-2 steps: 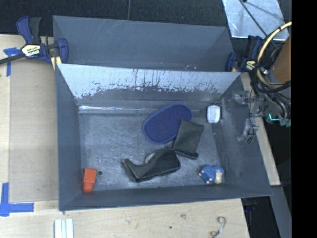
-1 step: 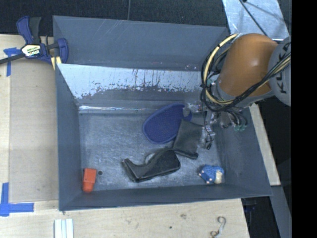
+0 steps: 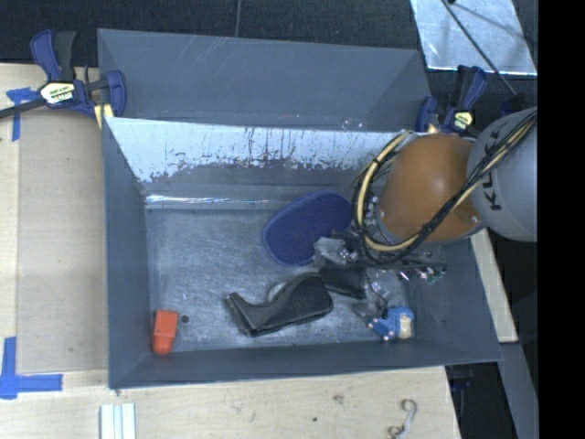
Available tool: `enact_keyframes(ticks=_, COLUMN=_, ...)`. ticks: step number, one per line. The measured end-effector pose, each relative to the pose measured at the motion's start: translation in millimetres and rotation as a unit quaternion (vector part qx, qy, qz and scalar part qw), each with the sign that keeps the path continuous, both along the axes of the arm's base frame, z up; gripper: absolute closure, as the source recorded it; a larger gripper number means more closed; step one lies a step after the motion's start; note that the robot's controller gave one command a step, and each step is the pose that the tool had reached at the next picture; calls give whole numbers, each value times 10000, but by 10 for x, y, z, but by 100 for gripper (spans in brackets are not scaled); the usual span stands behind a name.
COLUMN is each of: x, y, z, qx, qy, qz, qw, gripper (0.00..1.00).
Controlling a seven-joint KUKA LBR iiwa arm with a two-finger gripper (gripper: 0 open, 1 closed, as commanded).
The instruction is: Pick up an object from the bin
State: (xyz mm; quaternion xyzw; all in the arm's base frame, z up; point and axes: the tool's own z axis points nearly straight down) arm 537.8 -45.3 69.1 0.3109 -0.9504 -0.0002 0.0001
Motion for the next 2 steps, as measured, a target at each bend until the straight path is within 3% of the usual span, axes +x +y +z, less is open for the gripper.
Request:
enact_keyframes(ticks=1, x=14, y=4, z=17, qx=-1, qy=-22, qz=6, qw=10000, gripper=100)
enact_keyframes(ticks=2, x=139, y=-142, z=1582, qx=-7, qy=-66, qz=-1, qw=10000, gripper=100)
